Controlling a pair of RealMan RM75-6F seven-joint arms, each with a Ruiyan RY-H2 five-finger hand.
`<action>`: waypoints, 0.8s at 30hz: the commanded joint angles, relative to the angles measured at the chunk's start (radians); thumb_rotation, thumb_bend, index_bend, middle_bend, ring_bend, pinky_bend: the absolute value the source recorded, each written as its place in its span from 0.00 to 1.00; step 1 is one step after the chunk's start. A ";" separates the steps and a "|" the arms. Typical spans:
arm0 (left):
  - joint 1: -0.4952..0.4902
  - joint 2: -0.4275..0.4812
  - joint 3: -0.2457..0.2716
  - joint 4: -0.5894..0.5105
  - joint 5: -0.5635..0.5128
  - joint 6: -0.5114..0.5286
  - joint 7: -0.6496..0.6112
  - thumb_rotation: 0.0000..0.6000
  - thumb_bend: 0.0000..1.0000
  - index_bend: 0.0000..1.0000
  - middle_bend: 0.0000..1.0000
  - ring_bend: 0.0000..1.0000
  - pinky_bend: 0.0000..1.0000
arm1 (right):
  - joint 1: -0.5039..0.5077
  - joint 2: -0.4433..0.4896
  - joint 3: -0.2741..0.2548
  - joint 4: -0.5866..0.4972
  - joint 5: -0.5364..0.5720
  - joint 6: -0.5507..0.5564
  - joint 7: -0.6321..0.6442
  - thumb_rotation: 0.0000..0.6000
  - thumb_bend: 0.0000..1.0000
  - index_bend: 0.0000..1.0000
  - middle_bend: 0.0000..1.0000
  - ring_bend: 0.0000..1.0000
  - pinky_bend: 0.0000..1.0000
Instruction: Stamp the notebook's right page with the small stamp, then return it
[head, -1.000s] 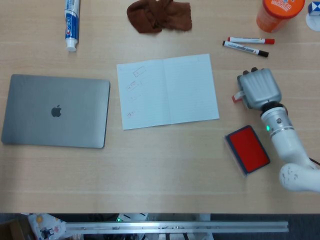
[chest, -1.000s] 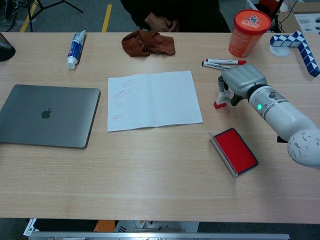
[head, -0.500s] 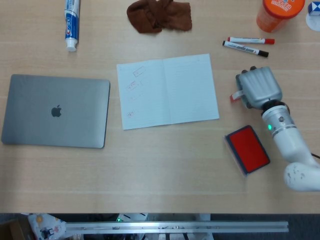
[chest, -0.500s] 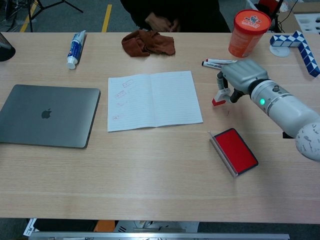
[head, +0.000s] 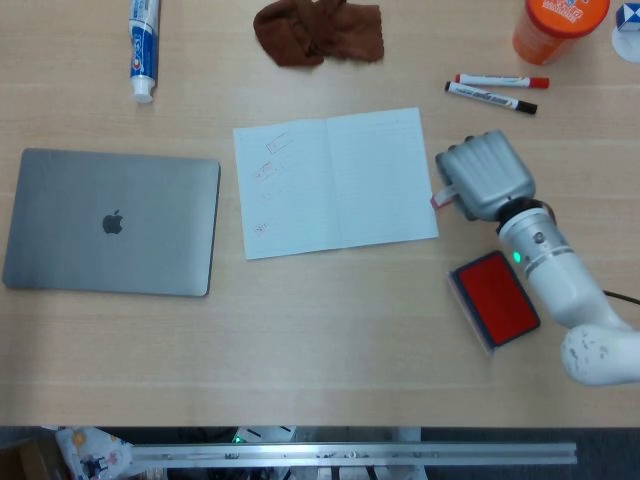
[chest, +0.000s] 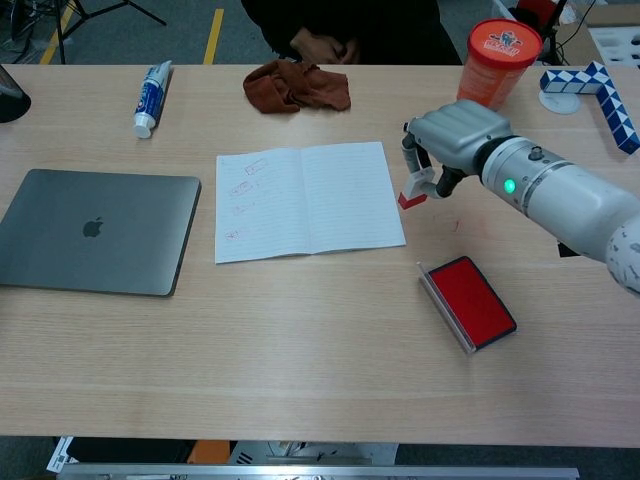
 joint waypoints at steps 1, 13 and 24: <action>0.000 0.001 0.001 -0.001 0.002 0.001 -0.001 1.00 0.28 0.00 0.00 0.10 0.13 | 0.017 -0.023 -0.006 0.011 0.016 0.012 -0.017 1.00 0.41 0.68 0.54 0.46 0.52; 0.004 0.003 0.003 0.008 0.003 0.004 -0.014 1.00 0.28 0.00 0.00 0.10 0.13 | 0.057 -0.115 -0.042 0.079 0.028 0.031 -0.036 1.00 0.45 0.72 0.58 0.49 0.53; 0.005 0.001 0.003 0.022 0.003 0.005 -0.030 1.00 0.28 0.00 0.00 0.10 0.13 | 0.068 -0.174 -0.059 0.135 0.018 0.038 -0.029 1.00 0.46 0.73 0.59 0.51 0.53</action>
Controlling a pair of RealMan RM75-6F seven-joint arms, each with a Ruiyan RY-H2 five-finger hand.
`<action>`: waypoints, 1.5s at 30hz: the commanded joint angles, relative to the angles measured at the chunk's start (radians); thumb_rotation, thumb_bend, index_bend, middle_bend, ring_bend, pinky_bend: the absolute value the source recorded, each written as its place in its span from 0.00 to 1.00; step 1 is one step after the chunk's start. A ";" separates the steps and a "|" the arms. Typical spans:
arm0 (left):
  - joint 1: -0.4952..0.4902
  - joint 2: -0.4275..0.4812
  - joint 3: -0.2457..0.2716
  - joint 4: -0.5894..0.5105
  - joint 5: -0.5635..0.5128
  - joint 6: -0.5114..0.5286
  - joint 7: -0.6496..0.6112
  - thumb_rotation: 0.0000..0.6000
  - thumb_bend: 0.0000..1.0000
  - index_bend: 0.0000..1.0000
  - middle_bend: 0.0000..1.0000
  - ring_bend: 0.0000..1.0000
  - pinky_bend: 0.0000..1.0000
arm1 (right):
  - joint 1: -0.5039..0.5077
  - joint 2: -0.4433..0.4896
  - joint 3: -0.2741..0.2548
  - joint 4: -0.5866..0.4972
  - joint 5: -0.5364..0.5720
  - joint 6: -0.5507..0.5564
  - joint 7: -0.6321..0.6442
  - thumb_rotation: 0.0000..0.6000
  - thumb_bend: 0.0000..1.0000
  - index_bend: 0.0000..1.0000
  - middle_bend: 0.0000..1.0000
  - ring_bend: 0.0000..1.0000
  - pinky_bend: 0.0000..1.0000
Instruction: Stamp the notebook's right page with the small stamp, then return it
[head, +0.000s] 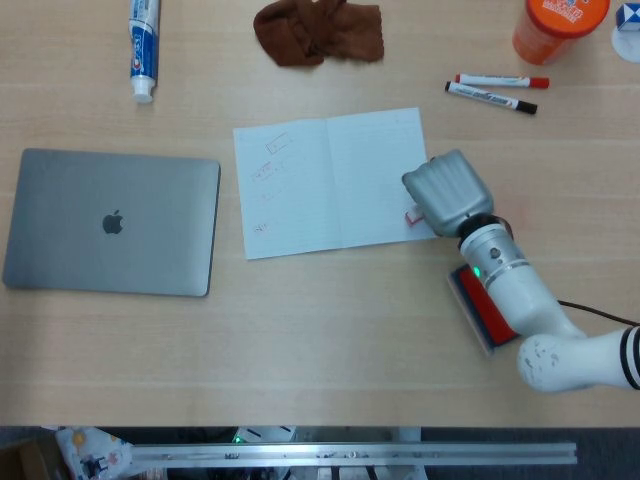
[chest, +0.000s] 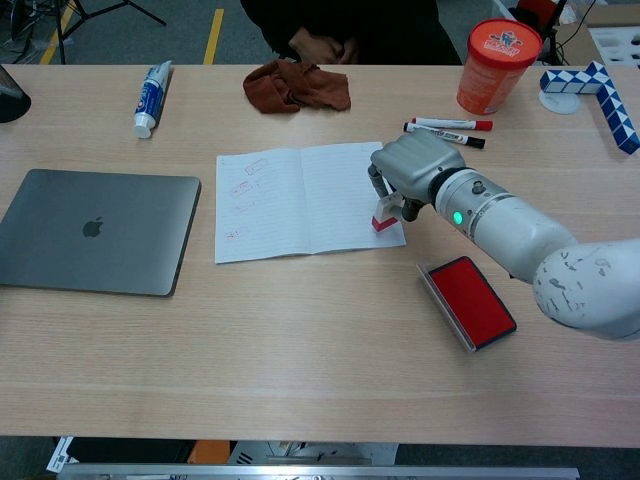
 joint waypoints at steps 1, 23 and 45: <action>0.000 0.000 0.000 0.002 0.000 0.000 -0.001 1.00 0.28 0.00 0.00 0.10 0.13 | 0.000 -0.012 -0.003 0.014 -0.006 -0.001 0.009 1.00 0.46 0.73 0.59 0.51 0.53; 0.002 -0.002 0.001 0.014 -0.004 -0.003 -0.013 1.00 0.28 0.00 0.00 0.10 0.13 | -0.021 -0.097 -0.020 0.138 -0.072 -0.004 0.039 1.00 0.46 0.76 0.61 0.51 0.53; 0.005 -0.005 0.000 0.027 -0.008 -0.003 -0.025 1.00 0.28 0.00 0.00 0.10 0.13 | -0.026 -0.122 -0.009 0.176 -0.044 -0.022 0.006 1.00 0.46 0.77 0.61 0.51 0.53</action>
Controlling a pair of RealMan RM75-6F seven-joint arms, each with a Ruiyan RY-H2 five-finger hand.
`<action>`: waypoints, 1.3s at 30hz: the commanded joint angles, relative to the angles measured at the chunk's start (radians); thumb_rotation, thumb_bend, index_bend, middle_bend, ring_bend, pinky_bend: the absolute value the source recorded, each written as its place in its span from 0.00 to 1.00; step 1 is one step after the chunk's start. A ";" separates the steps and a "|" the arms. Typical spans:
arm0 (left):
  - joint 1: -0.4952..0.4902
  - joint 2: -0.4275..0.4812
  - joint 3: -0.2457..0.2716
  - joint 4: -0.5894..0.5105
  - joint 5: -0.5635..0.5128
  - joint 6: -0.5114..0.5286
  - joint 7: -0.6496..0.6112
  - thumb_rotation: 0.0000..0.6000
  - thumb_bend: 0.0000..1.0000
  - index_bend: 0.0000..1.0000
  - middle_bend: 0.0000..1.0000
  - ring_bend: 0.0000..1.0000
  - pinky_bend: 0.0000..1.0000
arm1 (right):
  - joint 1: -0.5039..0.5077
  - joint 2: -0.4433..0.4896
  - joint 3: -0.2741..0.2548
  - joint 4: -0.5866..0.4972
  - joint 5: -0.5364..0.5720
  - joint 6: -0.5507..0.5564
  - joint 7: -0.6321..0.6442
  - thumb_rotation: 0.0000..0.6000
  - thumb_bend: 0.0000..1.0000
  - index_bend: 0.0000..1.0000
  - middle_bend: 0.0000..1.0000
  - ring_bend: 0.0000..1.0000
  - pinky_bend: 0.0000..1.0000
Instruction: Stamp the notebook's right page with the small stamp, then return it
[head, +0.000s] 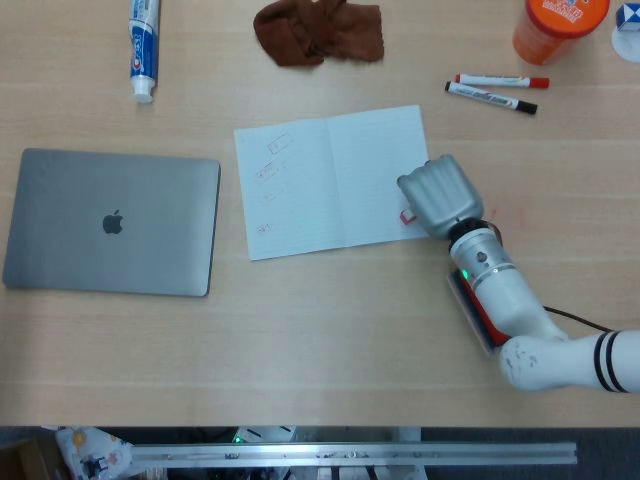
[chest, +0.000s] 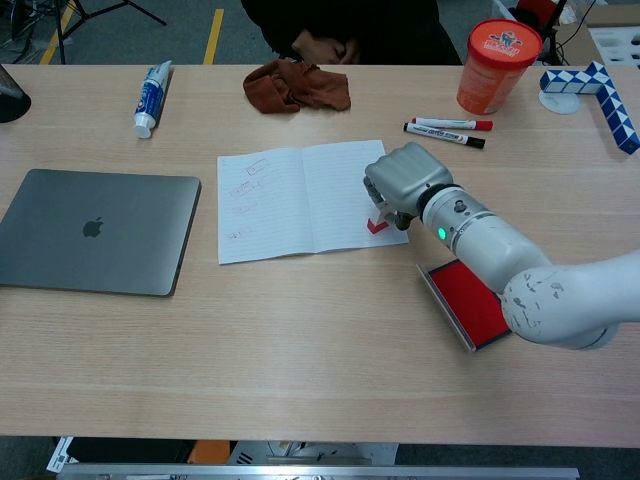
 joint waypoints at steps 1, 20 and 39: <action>0.000 0.000 0.000 0.000 0.000 0.000 0.000 1.00 0.28 0.00 0.00 0.10 0.13 | -0.001 0.000 0.002 -0.001 0.001 0.000 -0.001 1.00 0.46 0.77 0.61 0.51 0.53; 0.001 0.007 0.002 -0.015 0.011 0.008 0.006 1.00 0.28 0.00 0.00 0.10 0.13 | -0.007 0.192 0.059 -0.246 0.009 0.063 0.026 1.00 0.46 0.77 0.61 0.51 0.53; 0.002 0.006 0.002 -0.009 0.003 0.000 0.003 1.00 0.28 0.00 0.00 0.10 0.13 | 0.069 0.042 0.079 -0.027 0.103 0.015 -0.024 1.00 0.47 0.78 0.63 0.52 0.53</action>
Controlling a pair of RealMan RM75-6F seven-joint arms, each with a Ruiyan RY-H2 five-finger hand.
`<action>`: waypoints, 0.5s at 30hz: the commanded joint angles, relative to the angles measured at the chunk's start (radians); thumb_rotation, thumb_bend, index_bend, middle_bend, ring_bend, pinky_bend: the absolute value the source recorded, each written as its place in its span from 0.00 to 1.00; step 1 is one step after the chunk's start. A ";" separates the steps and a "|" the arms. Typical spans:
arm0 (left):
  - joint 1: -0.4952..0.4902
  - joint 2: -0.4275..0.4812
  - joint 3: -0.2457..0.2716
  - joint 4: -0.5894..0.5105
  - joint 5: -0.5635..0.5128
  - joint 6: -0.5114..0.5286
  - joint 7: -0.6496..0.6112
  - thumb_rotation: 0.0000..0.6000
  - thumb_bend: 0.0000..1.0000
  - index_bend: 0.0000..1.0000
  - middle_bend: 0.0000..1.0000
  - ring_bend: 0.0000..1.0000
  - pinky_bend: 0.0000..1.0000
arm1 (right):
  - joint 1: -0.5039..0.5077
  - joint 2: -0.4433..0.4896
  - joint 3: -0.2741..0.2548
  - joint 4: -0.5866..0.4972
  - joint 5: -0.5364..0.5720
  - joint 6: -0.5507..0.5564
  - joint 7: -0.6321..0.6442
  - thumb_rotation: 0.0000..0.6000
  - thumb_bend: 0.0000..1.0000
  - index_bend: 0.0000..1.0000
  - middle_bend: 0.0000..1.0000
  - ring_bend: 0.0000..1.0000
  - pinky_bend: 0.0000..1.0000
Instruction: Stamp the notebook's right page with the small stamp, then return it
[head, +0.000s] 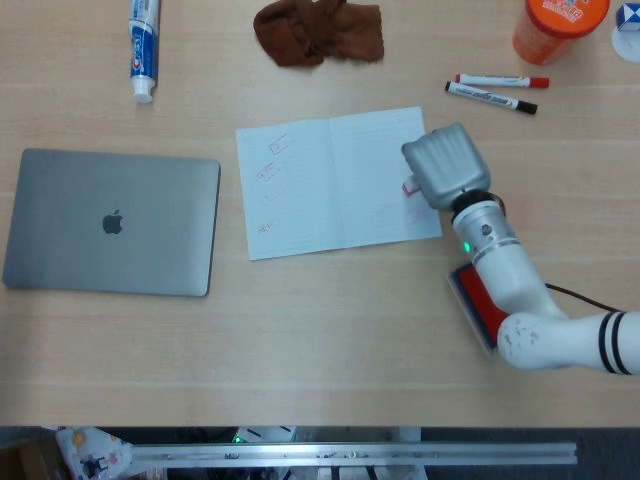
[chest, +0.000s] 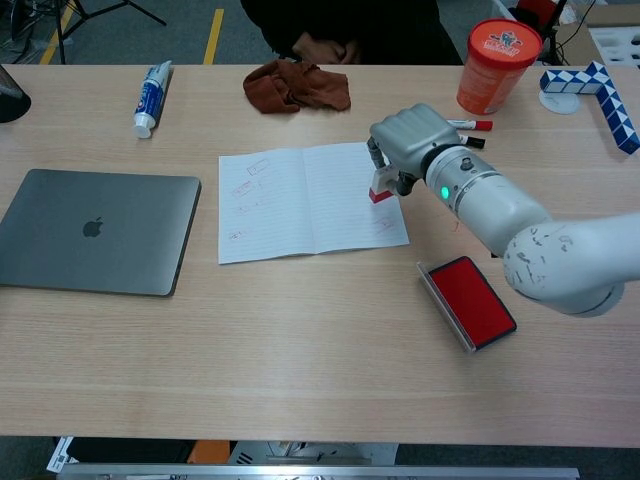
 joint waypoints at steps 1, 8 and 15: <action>0.001 -0.001 -0.001 0.002 -0.003 -0.001 -0.003 1.00 0.28 0.00 0.00 0.10 0.13 | 0.013 -0.028 0.001 0.036 0.017 -0.012 -0.011 1.00 0.48 0.78 0.63 0.52 0.53; 0.000 -0.003 -0.001 0.010 -0.009 -0.007 -0.007 1.00 0.28 0.00 0.00 0.10 0.13 | 0.027 -0.074 0.002 0.101 0.035 -0.026 -0.023 1.00 0.51 0.79 0.63 0.53 0.53; 0.001 -0.005 -0.002 0.015 -0.012 -0.009 -0.011 1.00 0.28 0.00 0.00 0.10 0.13 | 0.031 -0.108 -0.002 0.149 0.039 -0.034 -0.031 1.00 0.52 0.80 0.64 0.54 0.53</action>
